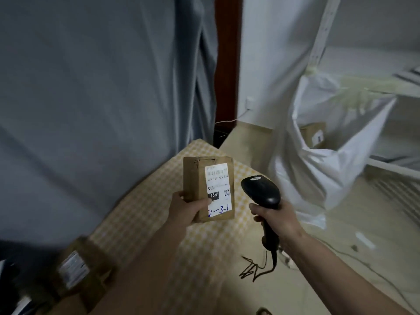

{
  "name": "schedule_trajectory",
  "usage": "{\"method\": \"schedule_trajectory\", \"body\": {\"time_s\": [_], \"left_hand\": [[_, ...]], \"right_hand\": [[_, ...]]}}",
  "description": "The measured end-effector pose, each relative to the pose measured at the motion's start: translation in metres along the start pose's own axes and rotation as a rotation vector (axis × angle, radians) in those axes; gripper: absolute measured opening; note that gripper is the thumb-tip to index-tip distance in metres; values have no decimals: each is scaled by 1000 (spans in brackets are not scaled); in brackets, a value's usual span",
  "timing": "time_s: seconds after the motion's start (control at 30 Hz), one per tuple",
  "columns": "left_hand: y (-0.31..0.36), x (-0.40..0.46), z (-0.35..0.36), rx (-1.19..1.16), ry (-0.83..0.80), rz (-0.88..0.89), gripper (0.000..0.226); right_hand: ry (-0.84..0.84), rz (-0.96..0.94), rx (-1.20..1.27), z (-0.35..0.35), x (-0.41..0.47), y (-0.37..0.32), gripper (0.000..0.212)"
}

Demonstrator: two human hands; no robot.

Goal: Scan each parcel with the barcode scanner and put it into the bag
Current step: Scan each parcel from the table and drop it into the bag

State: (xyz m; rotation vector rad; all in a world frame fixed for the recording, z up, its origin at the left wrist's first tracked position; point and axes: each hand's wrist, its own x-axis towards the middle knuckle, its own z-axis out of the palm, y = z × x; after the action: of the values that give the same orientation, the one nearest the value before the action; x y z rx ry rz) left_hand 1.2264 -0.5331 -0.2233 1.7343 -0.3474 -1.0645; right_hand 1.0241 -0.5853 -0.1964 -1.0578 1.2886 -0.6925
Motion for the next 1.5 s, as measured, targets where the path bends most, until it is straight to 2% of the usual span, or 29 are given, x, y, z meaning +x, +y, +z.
{"method": "schedule_trajectory", "body": {"time_s": [0.27,0.47,0.67,0.77,0.9,1.0,1.13,1.33,1.5], "left_hand": [[21,34,159,69,-143,24,66],[26,57,244,173,-193,35,65],[37,97,308,306,-201,49,80],[47,127,342,420,-199,105,96],[74,161,376,558,-169,183,105],[101,180,395,568,-163,221,106],[124,212,423,578,-171,216,96],[136,239,473,617,-212,229,108],[140,268,527,649,-166,219,95]], "right_hand": [[158,18,53,-131,63,-19,16],[260,38,83,-194,102,-27,20],[317,97,193,-231,134,-36,17],[352,105,224,-248,158,-46,18],[379,108,235,-262,200,-67,15],[411,99,238,-268,235,-82,14],[441,98,273,-278,269,-93,11],[461,161,296,-308,316,-93,8],[445,191,245,-345,380,-99,11]]}}
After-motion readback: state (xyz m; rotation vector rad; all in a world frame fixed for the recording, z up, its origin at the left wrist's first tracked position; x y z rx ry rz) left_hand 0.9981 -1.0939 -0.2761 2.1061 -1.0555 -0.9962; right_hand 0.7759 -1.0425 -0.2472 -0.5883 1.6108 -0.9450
